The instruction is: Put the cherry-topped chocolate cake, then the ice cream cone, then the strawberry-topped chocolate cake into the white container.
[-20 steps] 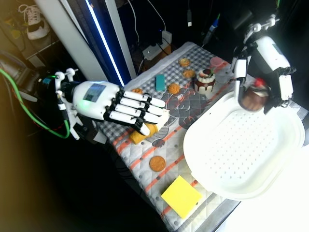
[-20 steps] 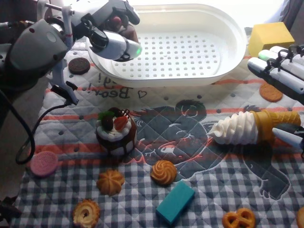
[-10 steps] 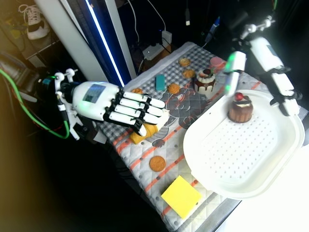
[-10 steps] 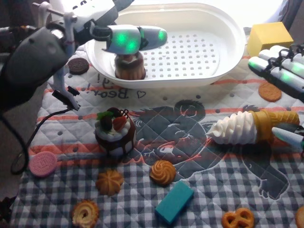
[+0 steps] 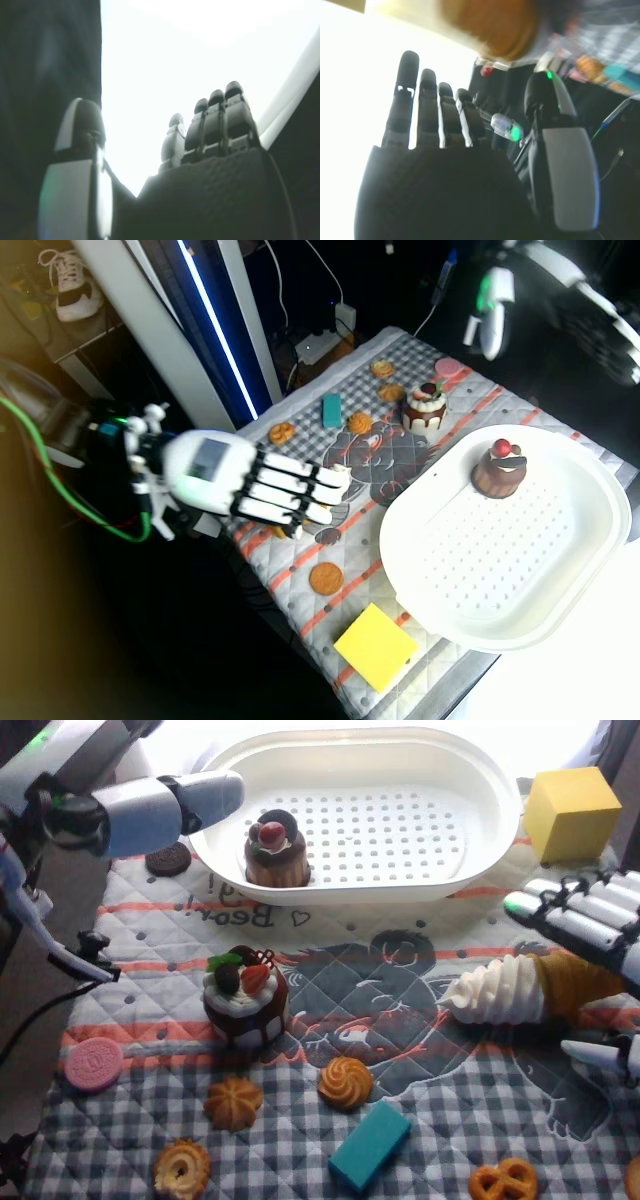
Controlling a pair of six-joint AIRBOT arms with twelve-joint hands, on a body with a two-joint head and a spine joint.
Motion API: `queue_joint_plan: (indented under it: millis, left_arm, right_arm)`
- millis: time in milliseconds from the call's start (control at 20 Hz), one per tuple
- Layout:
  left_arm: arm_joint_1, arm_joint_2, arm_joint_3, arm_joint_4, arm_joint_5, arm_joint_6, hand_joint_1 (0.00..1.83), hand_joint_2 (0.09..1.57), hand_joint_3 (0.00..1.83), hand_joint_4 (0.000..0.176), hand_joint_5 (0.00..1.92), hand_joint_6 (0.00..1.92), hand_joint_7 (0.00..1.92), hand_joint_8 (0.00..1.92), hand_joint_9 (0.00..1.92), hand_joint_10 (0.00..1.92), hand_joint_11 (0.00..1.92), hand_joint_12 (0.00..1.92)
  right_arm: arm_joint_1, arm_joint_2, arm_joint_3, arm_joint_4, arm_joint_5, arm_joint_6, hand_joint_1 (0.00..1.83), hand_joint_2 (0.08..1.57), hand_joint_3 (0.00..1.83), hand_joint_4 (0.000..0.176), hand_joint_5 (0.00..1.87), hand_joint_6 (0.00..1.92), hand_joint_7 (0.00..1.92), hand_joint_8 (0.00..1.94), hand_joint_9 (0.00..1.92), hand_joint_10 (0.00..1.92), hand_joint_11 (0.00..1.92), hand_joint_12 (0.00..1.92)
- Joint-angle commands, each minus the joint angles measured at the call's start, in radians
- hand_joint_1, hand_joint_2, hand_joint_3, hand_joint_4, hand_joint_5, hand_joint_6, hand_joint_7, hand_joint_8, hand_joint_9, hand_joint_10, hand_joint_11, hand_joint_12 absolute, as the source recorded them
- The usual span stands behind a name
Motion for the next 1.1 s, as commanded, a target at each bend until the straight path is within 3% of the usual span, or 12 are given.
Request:
queue_joint_plan:
  millis: [0, 100, 250, 300, 350, 450, 650, 750, 800, 850, 950, 1050]
  left_arm:
    - [0.008, 0.025, -0.010, 0.026, -0.200, -0.005, 0.68, 1.25, 0.02, 0.143, 0.02, 0.03, 0.00, 0.00, 0.02, 0.01, 0.00, 0.81]
    - [0.060, 0.058, -0.058, 0.039, -0.284, -0.005, 0.63, 1.28, 0.02, 0.133, 0.00, 0.02, 0.00, 0.00, 0.03, 0.01, 0.00, 0.83]
    - [0.119, 0.093, -0.107, 0.054, -0.382, -0.005, 0.70, 1.29, 0.00, 0.125, 0.06, 0.03, 0.03, 0.01, 0.06, 0.02, 0.00, 0.86]
    - [0.130, 0.098, -0.114, 0.055, -0.396, -0.005, 0.69, 1.29, 0.00, 0.126, 0.07, 0.03, 0.04, 0.01, 0.07, 0.03, 0.00, 0.88]
    - [0.135, 0.100, -0.116, 0.055, -0.402, -0.005, 0.66, 1.28, 0.00, 0.145, 0.07, 0.03, 0.05, 0.01, 0.06, 0.02, 0.00, 0.83]
    - [0.149, 0.106, -0.123, 0.053, -0.416, -0.005, 0.65, 1.29, 0.00, 0.153, 0.05, 0.02, 0.04, 0.00, 0.07, 0.03, 0.00, 0.81]
    - [0.160, 0.106, -0.126, 0.050, -0.427, -0.005, 0.68, 1.30, 0.00, 0.130, 0.05, 0.01, 0.00, 0.00, 0.05, 0.01, 0.00, 0.94]
    - [0.177, 0.107, -0.133, 0.047, -0.436, -0.006, 0.67, 1.29, 0.00, 0.138, 0.07, 0.01, 0.00, 0.00, 0.05, 0.01, 0.00, 0.85]
    - [0.186, 0.108, -0.138, 0.047, -0.446, -0.009, 0.65, 1.28, 0.00, 0.143, 0.07, 0.01, 0.01, 0.00, 0.07, 0.01, 0.00, 0.98]
    - [0.217, 0.108, -0.155, 0.054, -0.486, -0.014, 0.61, 1.29, 0.00, 0.150, 0.06, 0.01, 0.01, 0.00, 0.06, 0.01, 0.00, 1.05]
    - [0.238, 0.107, -0.168, 0.059, -0.510, -0.015, 0.61, 1.30, 0.00, 0.151, 0.07, 0.01, 0.00, 0.00, 0.04, 0.00, 0.00, 1.02]
    - [0.262, 0.107, -0.176, 0.063, -0.532, -0.019, 0.63, 1.31, 0.00, 0.117, 0.08, 0.01, 0.00, 0.00, 0.04, 0.00, 0.00, 1.01]
  right_arm:
    - [0.018, -0.005, 0.011, -0.001, 0.085, 0.002, 0.76, 1.17, 0.00, 0.000, 0.00, 0.00, 0.00, 0.00, 0.00, 0.41, 0.00, 1.64]
    - [0.037, -0.037, 0.037, -0.001, 0.040, 0.002, 0.79, 1.18, 0.00, 0.000, 0.00, 0.00, 0.00, 0.00, 0.00, 0.18, 0.00, 1.65]
    - [0.064, -0.084, 0.075, -0.003, -0.018, 0.002, 0.81, 1.26, 0.01, 0.000, 0.09, 0.05, 0.20, 0.06, 0.00, 0.92, 0.00, 1.69]
    - [0.069, -0.091, 0.082, -0.003, -0.024, 0.002, 0.87, 1.26, 0.00, 0.000, 0.16, 0.22, 0.29, 0.25, 0.09, 1.11, 0.00, 1.78]
    - [0.071, -0.091, 0.082, -0.005, -0.024, 0.002, 1.07, 1.31, 0.00, 0.000, 0.41, 1.33, 0.66, 1.21, 0.44, 1.37, 0.34, 1.89]
    - [0.099, -0.065, 0.066, -0.029, -0.005, 0.002, 1.19, 1.28, 0.00, 0.000, 0.60, 1.33, 0.81, 1.54, 0.95, 1.66, 0.91, 1.92]
    - [0.133, 0.009, 0.018, -0.080, 0.089, 0.002, 1.17, 1.32, 0.00, 0.000, 0.55, 1.40, 0.72, 1.72, 0.73, 1.88, 0.79, 1.92]
    - [0.160, 0.024, 0.013, -0.089, 0.123, 0.002, 1.16, 1.32, 0.00, 0.000, 0.57, 1.36, 0.71, 1.76, 0.86, 1.92, 0.91, 1.92]
    - [0.175, 0.024, 0.017, -0.093, 0.124, 0.002, 1.16, 1.32, 0.00, 0.000, 0.57, 1.35, 0.70, 1.77, 0.91, 1.92, 1.00, 1.92]
    - [0.214, 0.022, 0.031, -0.102, 0.122, 0.001, 1.13, 1.31, 0.00, 0.000, 0.65, 1.35, 0.65, 1.70, 0.54, 1.80, 0.64, 1.92]
    - [0.271, 0.005, 0.060, -0.104, 0.089, -0.010, 1.12, 1.29, 0.00, 0.000, 0.64, 1.41, 0.72, 1.56, 0.56, 1.62, 0.54, 1.92]
    - [0.359, -0.033, 0.109, -0.104, 0.005, -0.044, 1.11, 1.31, 0.00, 0.000, 0.62, 1.44, 0.68, 1.62, 0.56, 1.72, 0.56, 1.92]
